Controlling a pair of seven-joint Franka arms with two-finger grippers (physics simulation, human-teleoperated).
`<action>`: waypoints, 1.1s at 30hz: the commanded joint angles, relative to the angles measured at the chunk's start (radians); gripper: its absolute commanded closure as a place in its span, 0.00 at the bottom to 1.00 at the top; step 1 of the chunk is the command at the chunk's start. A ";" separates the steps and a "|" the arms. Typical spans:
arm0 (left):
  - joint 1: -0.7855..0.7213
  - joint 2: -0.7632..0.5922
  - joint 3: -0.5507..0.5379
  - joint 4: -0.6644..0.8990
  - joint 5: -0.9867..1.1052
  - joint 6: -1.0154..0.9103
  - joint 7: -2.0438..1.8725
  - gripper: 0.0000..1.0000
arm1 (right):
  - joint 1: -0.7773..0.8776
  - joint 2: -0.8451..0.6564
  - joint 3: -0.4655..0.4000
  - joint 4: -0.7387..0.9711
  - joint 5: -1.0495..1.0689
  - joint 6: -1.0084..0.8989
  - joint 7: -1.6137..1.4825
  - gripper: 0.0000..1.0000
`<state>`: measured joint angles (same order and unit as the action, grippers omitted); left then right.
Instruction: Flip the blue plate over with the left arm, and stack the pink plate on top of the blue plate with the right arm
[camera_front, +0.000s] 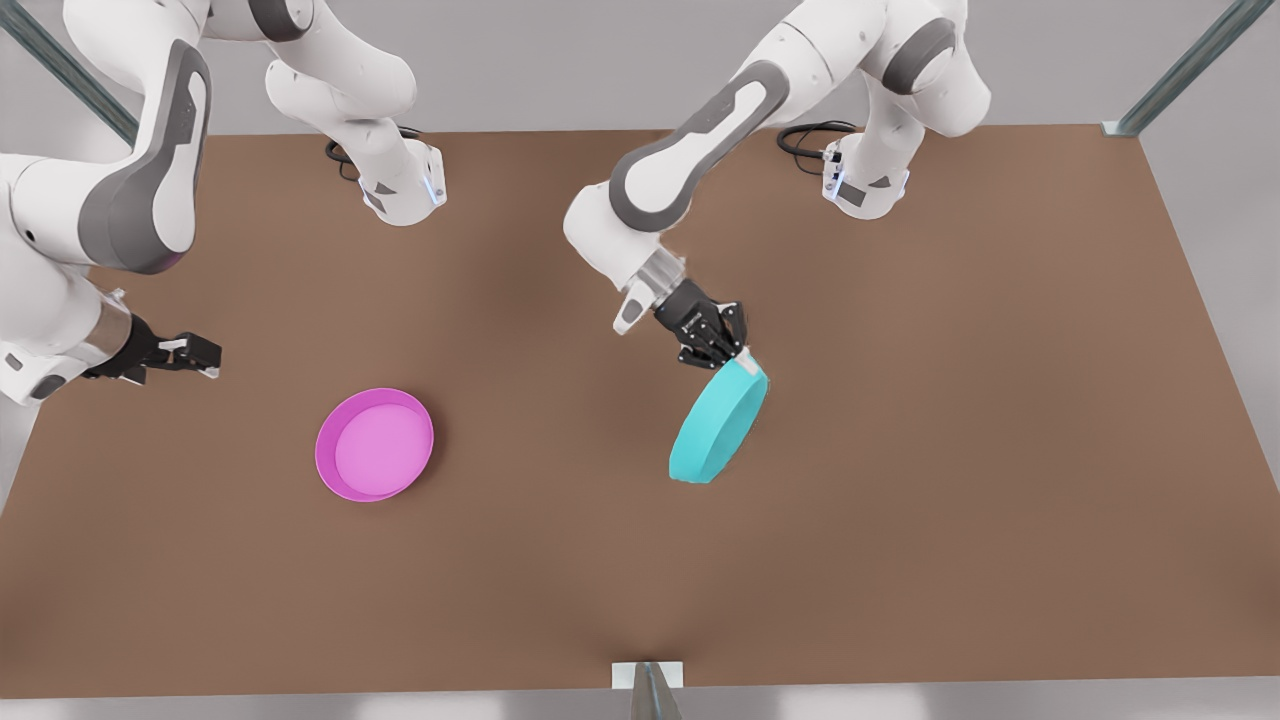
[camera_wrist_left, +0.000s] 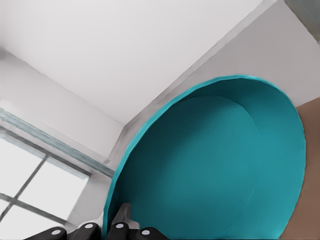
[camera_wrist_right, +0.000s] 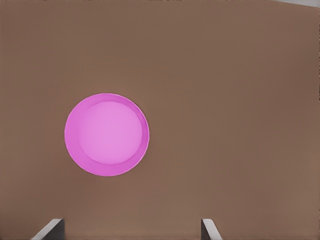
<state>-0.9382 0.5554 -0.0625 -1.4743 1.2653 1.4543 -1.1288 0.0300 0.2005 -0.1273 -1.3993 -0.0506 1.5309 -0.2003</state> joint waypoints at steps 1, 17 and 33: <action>-0.007 0.004 0.001 0.000 0.100 0.001 -0.011 0.79 | 0.001 0.000 0.000 0.000 0.000 0.000 0.001 0.00; -0.149 0.347 0.006 0.000 0.347 -0.190 -0.101 0.79 | -0.004 0.002 0.000 -0.003 0.000 -0.002 0.002 0.00; -0.245 0.471 -0.005 0.043 0.255 -0.196 -0.106 0.79 | -0.074 -0.009 0.000 -0.241 0.003 0.097 -0.022 0.00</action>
<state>-1.1914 1.0263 -0.0678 -1.4312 1.5506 1.2552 -1.2344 -0.0470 0.1929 -0.1286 -1.6478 -0.0468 1.6376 -0.2420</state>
